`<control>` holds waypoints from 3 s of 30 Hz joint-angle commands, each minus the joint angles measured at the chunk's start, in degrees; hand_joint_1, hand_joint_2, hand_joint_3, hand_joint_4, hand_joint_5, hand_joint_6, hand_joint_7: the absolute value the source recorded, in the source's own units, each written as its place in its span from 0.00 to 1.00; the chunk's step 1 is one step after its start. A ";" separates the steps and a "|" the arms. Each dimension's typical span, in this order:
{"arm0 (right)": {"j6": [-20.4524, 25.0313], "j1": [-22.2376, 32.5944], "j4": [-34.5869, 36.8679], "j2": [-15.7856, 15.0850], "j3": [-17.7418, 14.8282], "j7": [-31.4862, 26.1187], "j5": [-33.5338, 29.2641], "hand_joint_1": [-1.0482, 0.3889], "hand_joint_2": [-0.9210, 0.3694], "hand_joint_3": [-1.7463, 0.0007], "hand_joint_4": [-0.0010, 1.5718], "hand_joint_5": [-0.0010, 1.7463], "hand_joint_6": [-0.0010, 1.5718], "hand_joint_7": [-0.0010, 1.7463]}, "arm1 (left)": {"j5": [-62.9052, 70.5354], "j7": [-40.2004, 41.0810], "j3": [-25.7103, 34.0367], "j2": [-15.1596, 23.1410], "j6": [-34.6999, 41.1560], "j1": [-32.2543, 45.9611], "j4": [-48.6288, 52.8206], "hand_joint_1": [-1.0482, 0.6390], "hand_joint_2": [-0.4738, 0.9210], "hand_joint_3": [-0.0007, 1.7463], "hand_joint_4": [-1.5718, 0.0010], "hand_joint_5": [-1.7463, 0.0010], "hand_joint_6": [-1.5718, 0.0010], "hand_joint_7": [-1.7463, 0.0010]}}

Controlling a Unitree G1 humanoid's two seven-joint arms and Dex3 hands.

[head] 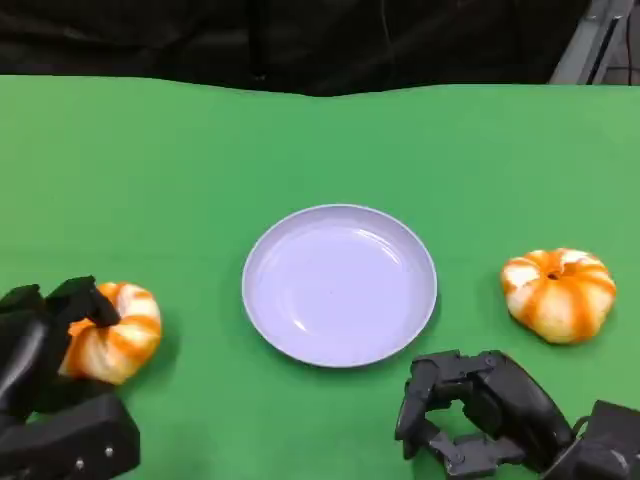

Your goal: Grasp the bread from the table and place it into the plate.

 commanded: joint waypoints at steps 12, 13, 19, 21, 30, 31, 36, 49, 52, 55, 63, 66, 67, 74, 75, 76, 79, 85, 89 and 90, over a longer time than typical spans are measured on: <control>-0.65 -0.68 0.54 -0.35 -0.62 -0.35 0.10 0.81 0.28 0.36 0.60 0.77 0.59 0.63 | -0.29 -3.30 3.51 1.68 2.67 6.05 -18.53 0.59 0.94 0.00 0.63 0.01 0.63 0.16; -0.82 -0.73 0.63 -0.35 -0.62 -0.37 0.05 0.81 0.28 0.36 0.60 0.77 0.59 0.63 | -0.43 -3.72 3.68 1.58 2.83 6.23 -19.17 0.59 0.94 0.00 0.63 0.01 0.63 0.16; -0.45 -0.71 0.43 -0.40 -0.50 -0.53 -0.07 0.80 0.28 0.36 0.61 0.77 0.59 0.63 | -0.15 -5.28 3.79 0.39 3.44 5.63 -22.31 0.61 0.93 0.00 0.64 0.00 0.63 0.16; -0.51 -0.75 0.42 -0.34 -0.47 -0.62 -0.11 0.80 0.29 0.36 0.61 0.77 0.59 0.63 | -0.15 -5.92 3.75 -0.06 3.97 5.31 -23.14 0.60 0.94 0.00 0.64 0.01 0.63 0.17; -0.69 -0.80 0.57 -0.22 -0.47 -0.57 -0.02 0.81 0.29 0.36 0.61 0.76 0.59 0.63 | 0.08 -6.65 3.89 -0.53 4.38 5.11 -24.09 0.60 0.94 0.00 0.65 0.00 0.64 0.16; -0.69 -0.81 0.57 -0.22 -0.47 -0.57 -0.02 0.81 0.29 0.36 0.61 0.76 0.59 0.63 | 0.08 -6.66 3.89 -0.53 4.38 5.12 -24.09 0.60 0.94 0.00 0.65 0.00 0.64 0.16; -0.54 -0.66 0.00 -0.04 -0.16 -1.24 -0.55 0.81 0.29 0.35 0.61 0.77 0.59 0.63 | 0.25 -7.85 2.12 -2.76 3.62 0.37 -23.77 0.61 0.94 0.00 0.66 0.00 0.64 0.15; 0.03 -0.24 -1.15 0.06 0.34 -2.17 -0.99 0.81 0.29 0.35 0.61 0.77 0.59 0.63 | 1.83 -6.87 -0.38 -5.36 1.75 -5.04 -19.12 0.59 0.94 0.00 0.65 0.00 0.64 0.14; -0.53 -0.40 -0.85 0.11 0.43 -2.33 -1.19 0.81 0.29 0.35 0.61 0.76 0.59 0.63 | 1.85 -7.07 -1.09 -6.15 1.02 -6.42 -17.61 0.59 0.94 0.00 0.66 0.00 0.66 0.13; -0.70 -0.48 -0.71 0.14 0.42 -2.42 -1.27 0.81 0.30 0.35 0.61 0.76 0.59 0.63 | 1.66 -6.81 -1.53 -6.65 -0.14 -7.46 -16.23 0.59 0.93 0.00 0.66 0.00 0.66 0.12; -0.69 -0.30 -1.11 0.26 0.45 -2.34 -1.38 0.81 0.30 0.35 0.62 0.74 0.59 0.62 | 1.46 -7.50 -3.41 -9.28 -1.64 -10.95 -12.97 0.59 0.94 0.00 0.65 0.02 0.62 0.20; -0.12 -0.13 -1.50 0.28 0.49 -2.29 -1.25 0.81 0.29 0.35 0.62 0.74 0.59 0.61 | 1.78 -7.67 -4.31 -10.48 -1.73 -12.37 -11.57 0.59 0.94 0.00 0.66 0.02 0.62 0.19; 0.26 -0.05 -1.69 0.30 0.49 -2.15 -1.04 0.81 0.29 0.35 0.62 0.74 0.59 0.61 | 1.81 -7.81 -4.73 -10.97 -1.68 -12.91 -10.99 0.59 0.94 0.00 0.66 0.02 0.62 0.19; 0.77 0.00 -1.92 0.32 0.44 -1.96 -0.94 0.81 0.27 0.38 0.61 0.74 0.59 0.60 | 1.18 -8.80 -6.28 -13.03 -2.06 -15.22 -7.96 0.59 0.95 0.00 0.68 0.01 0.64 0.17; 0.29 -0.13 -1.62 0.33 0.43 -2.09 -1.18 0.81 0.27 0.38 0.60 0.74 0.60 0.60 | 0.76 -9.51 -6.71 -13.72 -2.14 -15.94 -6.93 0.59 0.94 0.00 0.67 0.03 0.62 0.22; -0.04 -0.23 -1.41 0.31 0.43 -2.25 -1.44 0.81 0.27 0.38 0.60 0.74 0.60 0.60 | 0.51 -10.13 -7.14 -14.29 -2.18 -16.65 -5.92 0.59 0.94 0.00 0.67 0.06 0.60 0.27; -0.30 -0.31 -1.20 0.29 0.43 -2.45 -1.71 0.81 0.27 0.38 0.60 0.74 0.60 0.60 | 0.28 -10.72 -7.49 -14.82 -2.49 -17.50 -4.53 0.60 0.94 0.00 0.67 0.08 0.59 0.32; 0.59 -0.18 -1.60 0.56 0.54 -2.10 -1.36 0.81 0.27 0.38 0.60 0.75 0.60 0.60 | 0.50 -10.54 -9.13 -16.98 -4.43 -21.56 3.10 0.60 0.95 0.00 0.66 0.12 0.58 0.35; -0.05 -0.31 -1.23 0.63 0.51 -2.23 -1.75 0.81 0.28 0.38 0.60 0.76 0.60 0.59 | 0.79 -10.19 -9.83 -17.58 -4.90 -23.38 6.45 0.61 0.94 0.00 0.66 0.13 0.58 0.37; -0.21 -0.29 -1.17 0.68 0.57 -2.24 -1.86 0.81 0.28 0.38 0.60 0.76 0.60 0.59 | 0.68 -10.53 -10.06 -18.03 -4.86 -24.19 7.91 0.61 0.94 0.00 0.66 0.14 0.58 0.37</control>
